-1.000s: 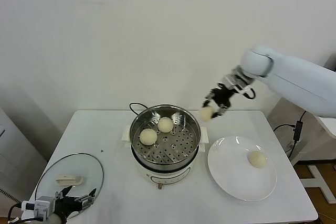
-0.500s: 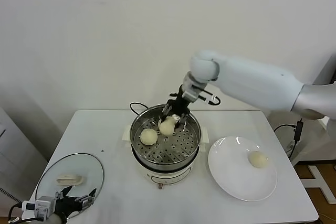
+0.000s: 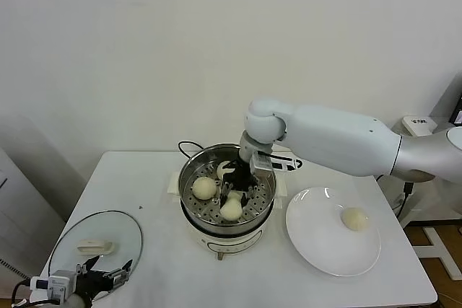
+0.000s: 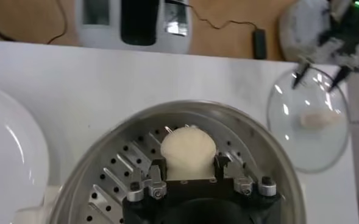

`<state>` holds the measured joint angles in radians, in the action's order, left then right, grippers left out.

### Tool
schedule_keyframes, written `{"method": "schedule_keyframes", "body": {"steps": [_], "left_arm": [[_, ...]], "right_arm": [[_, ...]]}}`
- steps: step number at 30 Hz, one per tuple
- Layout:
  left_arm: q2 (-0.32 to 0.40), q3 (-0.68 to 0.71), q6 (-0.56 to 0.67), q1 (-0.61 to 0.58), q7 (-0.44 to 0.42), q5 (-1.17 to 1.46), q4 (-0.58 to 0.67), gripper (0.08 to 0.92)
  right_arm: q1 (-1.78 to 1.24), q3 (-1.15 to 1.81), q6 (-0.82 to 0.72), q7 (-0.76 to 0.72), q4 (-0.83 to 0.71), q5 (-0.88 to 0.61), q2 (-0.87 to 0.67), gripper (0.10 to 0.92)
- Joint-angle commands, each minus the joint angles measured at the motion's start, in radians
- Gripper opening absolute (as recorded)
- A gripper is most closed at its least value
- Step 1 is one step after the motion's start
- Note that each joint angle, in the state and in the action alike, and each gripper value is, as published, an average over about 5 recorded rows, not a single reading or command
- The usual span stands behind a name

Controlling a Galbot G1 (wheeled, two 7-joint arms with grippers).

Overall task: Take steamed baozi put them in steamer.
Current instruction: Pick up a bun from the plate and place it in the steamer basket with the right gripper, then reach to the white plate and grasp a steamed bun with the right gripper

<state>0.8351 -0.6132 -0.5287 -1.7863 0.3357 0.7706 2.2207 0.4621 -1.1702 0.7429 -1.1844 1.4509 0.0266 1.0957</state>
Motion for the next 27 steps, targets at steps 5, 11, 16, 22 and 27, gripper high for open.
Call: {"method": "schedule_keyframes", "body": {"steps": [5, 11, 16, 22, 27], "left_arm": [[0.001, 0.001, 0.001, -0.001, 0.0, 0.0, -0.001, 0.823], [0.001, 0.001, 0.002, -0.003, -0.001, 0.0, -0.006, 0.823], [0.002, 0.002, 0.002, -0.003, -0.002, 0.0, -0.007, 0.823], [0.001, 0.0, 0.002, -0.002, -0.002, 0.0, -0.006, 0.823], [0.001, -0.002, 0.003, -0.001, -0.002, 0.0, -0.002, 0.823]], "right_arm": [[-0.096, 0.041, 0.057, 0.002, 0.03, 0.164, 0.021, 0.495], [-0.092, 0.051, 0.05, 0.009, 0.027, 0.176, 0.022, 0.605], [-0.063, 0.084, 0.021, 0.01, 0.009, 0.164, 0.01, 0.755], [0.035, 0.127, -0.145, -0.006, -0.08, 0.039, -0.051, 0.821], [0.134, 0.085, -0.38, -0.056, -0.152, -0.11, -0.166, 0.823]]}}
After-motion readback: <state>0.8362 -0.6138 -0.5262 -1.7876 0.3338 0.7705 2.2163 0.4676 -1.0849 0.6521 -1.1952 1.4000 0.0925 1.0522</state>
